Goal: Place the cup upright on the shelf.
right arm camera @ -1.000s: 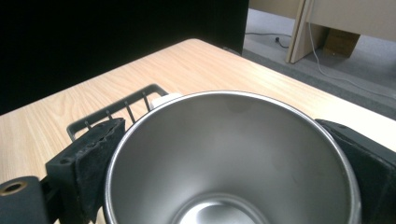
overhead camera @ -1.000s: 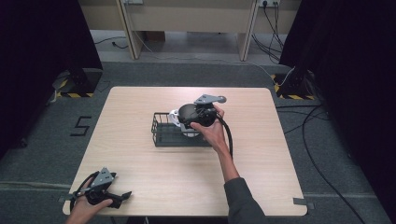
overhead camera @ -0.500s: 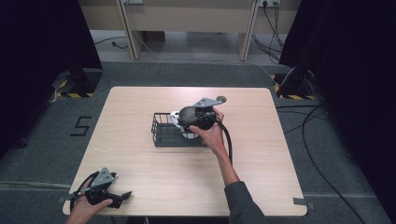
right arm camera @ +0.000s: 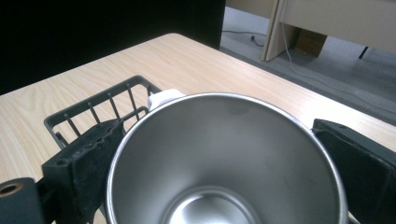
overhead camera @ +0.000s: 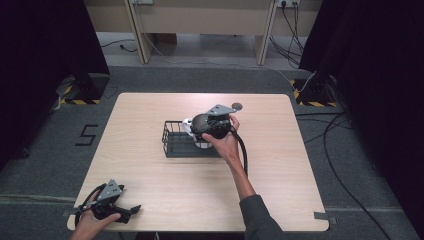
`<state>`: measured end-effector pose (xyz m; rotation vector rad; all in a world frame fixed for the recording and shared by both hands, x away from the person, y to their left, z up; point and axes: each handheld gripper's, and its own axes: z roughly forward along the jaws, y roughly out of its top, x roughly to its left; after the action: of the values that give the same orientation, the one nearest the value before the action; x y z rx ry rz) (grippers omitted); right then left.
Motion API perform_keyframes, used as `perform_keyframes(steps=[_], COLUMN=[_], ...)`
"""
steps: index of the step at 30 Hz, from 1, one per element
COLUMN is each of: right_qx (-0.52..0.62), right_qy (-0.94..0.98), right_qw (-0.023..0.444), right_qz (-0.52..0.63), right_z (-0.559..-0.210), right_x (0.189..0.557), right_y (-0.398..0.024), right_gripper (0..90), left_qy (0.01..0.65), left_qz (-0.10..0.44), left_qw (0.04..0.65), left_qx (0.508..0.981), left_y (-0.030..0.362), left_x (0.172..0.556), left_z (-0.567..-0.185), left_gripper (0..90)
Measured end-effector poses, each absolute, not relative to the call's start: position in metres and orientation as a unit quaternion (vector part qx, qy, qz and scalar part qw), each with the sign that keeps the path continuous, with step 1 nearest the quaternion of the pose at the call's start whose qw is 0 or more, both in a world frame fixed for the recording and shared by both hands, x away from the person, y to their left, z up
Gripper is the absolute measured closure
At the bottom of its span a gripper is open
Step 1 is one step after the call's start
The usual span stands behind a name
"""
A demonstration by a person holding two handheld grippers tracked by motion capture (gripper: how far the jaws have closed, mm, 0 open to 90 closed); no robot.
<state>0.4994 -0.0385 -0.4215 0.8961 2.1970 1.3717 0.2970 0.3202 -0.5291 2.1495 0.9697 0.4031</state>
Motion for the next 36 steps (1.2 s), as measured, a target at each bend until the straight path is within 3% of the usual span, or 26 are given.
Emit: perform_keyframes(steps=[6,9,11,14,16,36], right_qx=[0.312,0.312,0.315,0.316,0.32,0.321], right_qy=[0.776,0.76,0.756,0.753,0.75,0.749], right_qw=[0.232,0.232,0.233,0.23,0.23,0.214], right_qz=[0.496,0.521,0.524,0.53,0.532,0.539], right_z=[-0.413,-0.405,-0.4,-0.395,-0.394,-0.393], right_x=[0.495,0.493,0.491,0.489,0.487,0.467], right_y=[-0.036,-0.038,-0.039,-0.042,-0.043,-0.058], right_gripper=[6.2,19.4,9.7,17.3,13.1,15.7], left_qy=[0.377,0.377,0.377,0.377,0.377,0.378], left_qz=[0.157,0.157,0.157,0.156,0.157,0.157], left_qw=[0.366,0.366,0.366,0.366,0.366,0.366], left_qx=[0.836,0.836,0.836,0.836,0.836,0.836], left_y=[0.32,0.32,0.32,0.32,0.32,0.32], left_x=[0.297,0.297,0.297,0.297,0.297,0.297], left_z=[-0.529,-0.529,-0.529,-0.529,-0.529,-0.529], left_gripper=[0.0,0.0,0.0,0.0,0.0,0.0])
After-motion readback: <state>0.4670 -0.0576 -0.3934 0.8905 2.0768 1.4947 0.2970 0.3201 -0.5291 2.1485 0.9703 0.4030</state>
